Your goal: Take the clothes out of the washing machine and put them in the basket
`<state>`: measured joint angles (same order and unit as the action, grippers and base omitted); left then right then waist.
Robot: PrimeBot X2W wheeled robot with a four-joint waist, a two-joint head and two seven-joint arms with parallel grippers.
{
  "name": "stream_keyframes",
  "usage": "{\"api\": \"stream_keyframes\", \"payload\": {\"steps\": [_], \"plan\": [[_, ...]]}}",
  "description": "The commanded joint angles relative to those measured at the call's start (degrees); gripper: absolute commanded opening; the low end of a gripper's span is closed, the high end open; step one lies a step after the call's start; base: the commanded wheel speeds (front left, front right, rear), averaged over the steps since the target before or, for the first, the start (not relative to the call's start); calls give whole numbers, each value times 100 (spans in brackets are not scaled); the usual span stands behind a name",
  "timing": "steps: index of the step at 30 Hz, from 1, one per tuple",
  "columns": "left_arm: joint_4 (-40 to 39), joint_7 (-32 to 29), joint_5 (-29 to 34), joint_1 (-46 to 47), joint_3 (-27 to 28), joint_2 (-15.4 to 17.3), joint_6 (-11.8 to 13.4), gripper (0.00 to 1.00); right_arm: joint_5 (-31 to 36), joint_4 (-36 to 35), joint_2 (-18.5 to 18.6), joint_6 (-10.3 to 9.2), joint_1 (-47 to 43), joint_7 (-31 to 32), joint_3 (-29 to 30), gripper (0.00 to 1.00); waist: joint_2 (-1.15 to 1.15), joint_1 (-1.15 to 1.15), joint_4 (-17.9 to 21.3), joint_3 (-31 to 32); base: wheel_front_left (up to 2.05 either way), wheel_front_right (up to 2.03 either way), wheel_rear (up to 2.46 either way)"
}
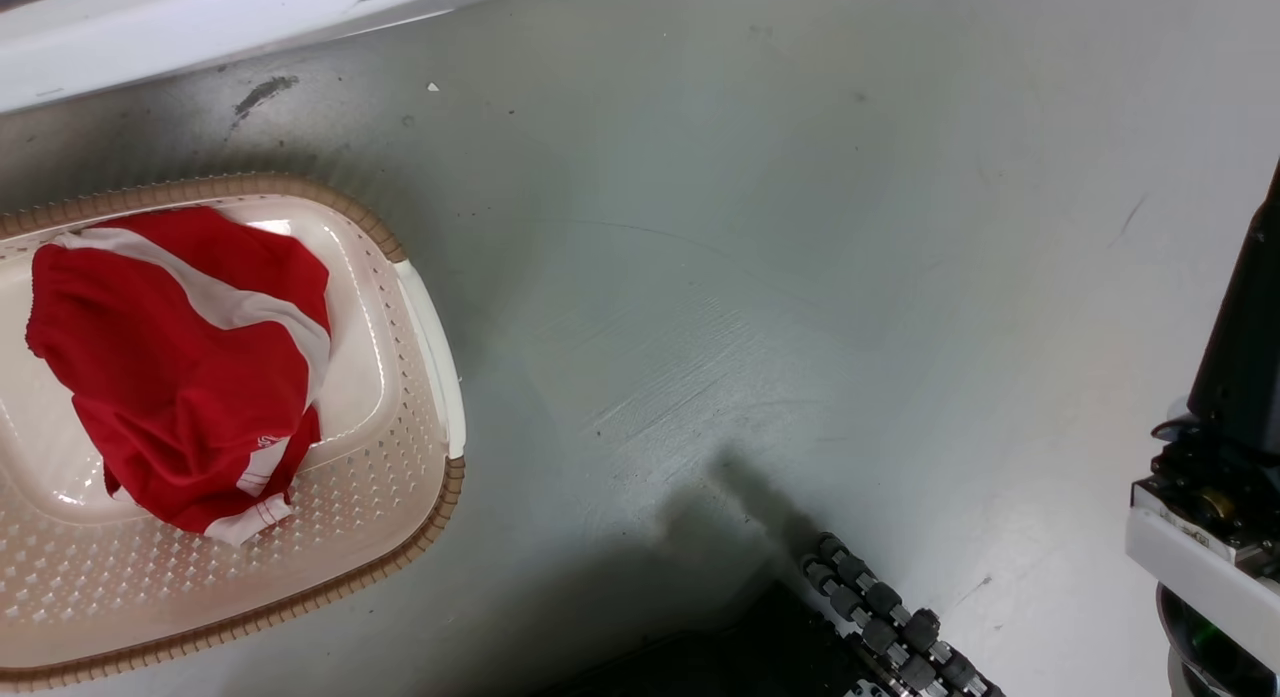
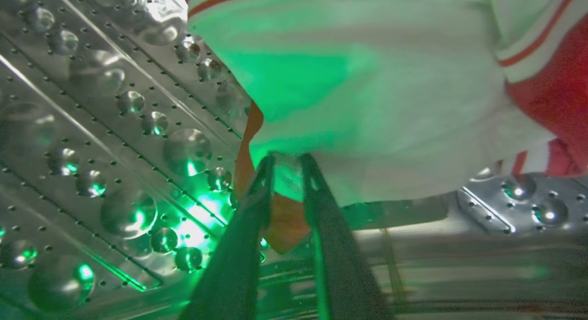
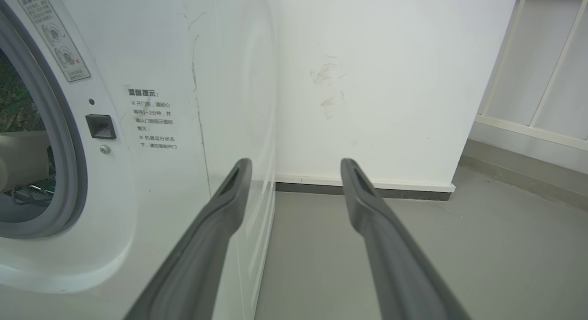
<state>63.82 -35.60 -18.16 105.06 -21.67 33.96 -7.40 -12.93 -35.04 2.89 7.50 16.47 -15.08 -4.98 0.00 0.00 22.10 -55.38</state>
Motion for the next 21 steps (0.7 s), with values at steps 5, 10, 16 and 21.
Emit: {"api": "stream_keyframes", "payload": {"steps": [5,10,16,21], "plan": [[17,207,-124,-9,-214,133,-1,0,20,9,-3,-2,132,-14,-37,100,0,0,14,25,0,0,0],[-79,445,-256,45,-447,232,-1,0,21,62,-3,-2,156,-14,-99,100,0,0,47,93,0,0,0],[-289,824,-548,-143,-767,333,-1,0,46,148,-3,-2,218,-13,-170,100,0,0,65,271,0,0,0],[-464,1098,-946,-428,-1016,364,0,0,143,262,-3,-2,187,-13,-227,100,0,0,-43,510,0,0,0]]}}
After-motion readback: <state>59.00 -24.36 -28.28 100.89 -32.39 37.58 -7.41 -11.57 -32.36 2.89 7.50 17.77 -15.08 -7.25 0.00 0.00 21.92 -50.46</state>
